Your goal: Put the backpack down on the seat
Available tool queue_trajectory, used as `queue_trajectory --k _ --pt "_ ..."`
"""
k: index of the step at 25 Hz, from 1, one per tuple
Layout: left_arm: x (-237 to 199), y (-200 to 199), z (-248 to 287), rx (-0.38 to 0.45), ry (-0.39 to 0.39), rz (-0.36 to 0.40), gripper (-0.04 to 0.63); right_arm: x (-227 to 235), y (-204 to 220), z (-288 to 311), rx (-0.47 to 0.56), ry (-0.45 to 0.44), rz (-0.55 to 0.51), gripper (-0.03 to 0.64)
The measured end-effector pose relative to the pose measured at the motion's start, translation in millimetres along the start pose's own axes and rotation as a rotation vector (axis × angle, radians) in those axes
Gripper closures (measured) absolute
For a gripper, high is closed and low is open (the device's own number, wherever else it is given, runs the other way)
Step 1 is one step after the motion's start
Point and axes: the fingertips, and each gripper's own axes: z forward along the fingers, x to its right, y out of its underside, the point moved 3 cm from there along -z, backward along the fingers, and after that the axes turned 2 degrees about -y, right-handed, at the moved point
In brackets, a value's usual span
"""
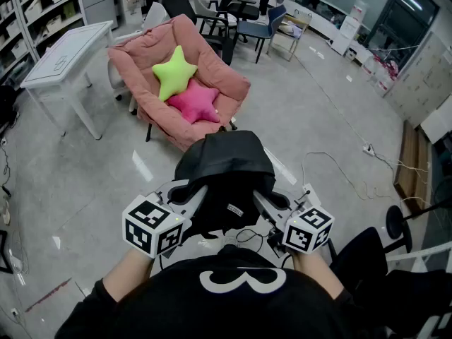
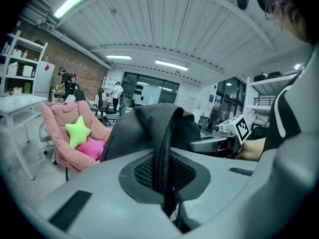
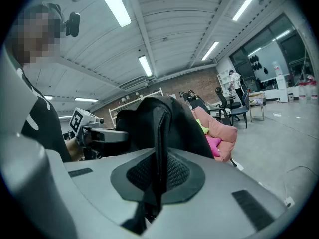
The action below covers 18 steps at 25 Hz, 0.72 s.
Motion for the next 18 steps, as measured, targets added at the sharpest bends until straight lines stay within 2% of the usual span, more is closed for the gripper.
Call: queue_trajectory --k 7,11,18 --pt "-0.1 -2.7 27.1 -0.020 -0.004 -0.021 0.584 27.6 -0.9 -3.7 0.005 0.006 0.030 0.591" --pt "-15.7 -2.4 61.2 -0.058 -0.019 -0.037 0.584 64.3 2.4 9.5 -0.009 -0.010 0.075 0.591" --pt "-54.4 -8.8 128.4 -0.107 -0.050 -0.109 0.584 138.2 -6.5 44.5 -0.059 -0.062 0.129 0.591"
